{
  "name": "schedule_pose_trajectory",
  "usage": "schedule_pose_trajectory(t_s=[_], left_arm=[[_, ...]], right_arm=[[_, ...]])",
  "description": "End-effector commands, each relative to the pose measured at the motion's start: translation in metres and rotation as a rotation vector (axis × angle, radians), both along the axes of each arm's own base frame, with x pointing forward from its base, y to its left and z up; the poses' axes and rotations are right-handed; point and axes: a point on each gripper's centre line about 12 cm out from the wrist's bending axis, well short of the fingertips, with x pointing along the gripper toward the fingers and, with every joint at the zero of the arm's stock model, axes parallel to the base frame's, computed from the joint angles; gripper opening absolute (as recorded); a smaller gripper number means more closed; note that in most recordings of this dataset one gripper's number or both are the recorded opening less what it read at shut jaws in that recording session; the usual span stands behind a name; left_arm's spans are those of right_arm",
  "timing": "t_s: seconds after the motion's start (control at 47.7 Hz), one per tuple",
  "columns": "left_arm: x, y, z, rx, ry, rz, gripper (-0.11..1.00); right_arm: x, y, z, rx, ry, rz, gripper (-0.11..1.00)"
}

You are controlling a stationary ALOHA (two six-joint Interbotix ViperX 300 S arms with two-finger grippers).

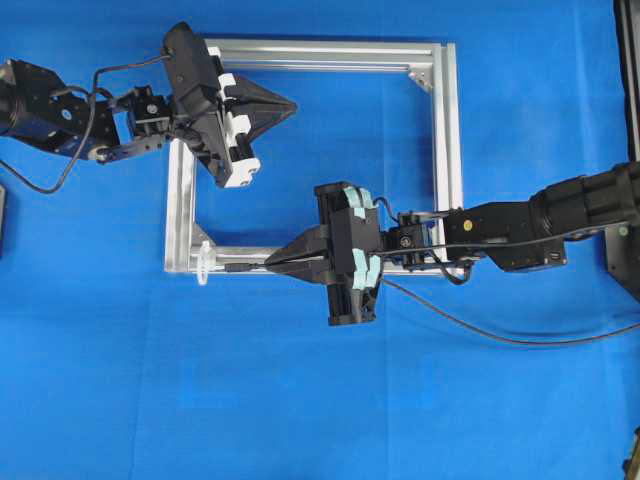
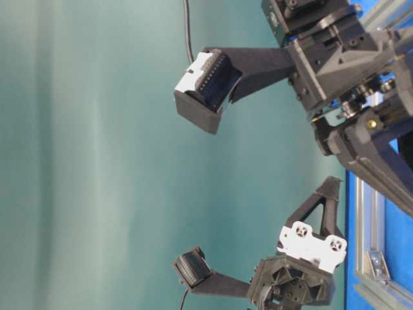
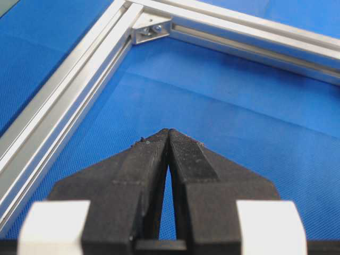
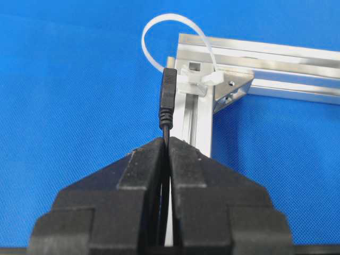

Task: Insert the wire through the string loop located on the left side.

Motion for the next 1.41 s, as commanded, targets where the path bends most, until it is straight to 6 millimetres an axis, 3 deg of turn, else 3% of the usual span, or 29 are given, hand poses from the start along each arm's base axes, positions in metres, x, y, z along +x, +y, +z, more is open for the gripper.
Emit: schedule_pose_trajectory(t_s=[0.0,0.86,1.07,1.385], left_arm=[[0.002,-0.001,0.015,0.012,-0.044,-0.005,0.00],[0.002,-0.001,0.015,0.012,-0.043,-0.005,0.00],[0.002,-0.001,0.015,0.012,-0.043,-0.005,0.00],[0.002,-0.001,0.015,0.010,-0.043,-0.005,0.00]], right_arm=[[0.005,0.000,0.014,0.006,-0.044,-0.003,0.00],[0.007,0.000,0.014,0.008,-0.045,-0.006,0.00],[0.018,0.001,0.017,0.011,-0.062,-0.007,0.00],[0.051,0.001,0.017,0.013,-0.084,-0.011,0.00]])
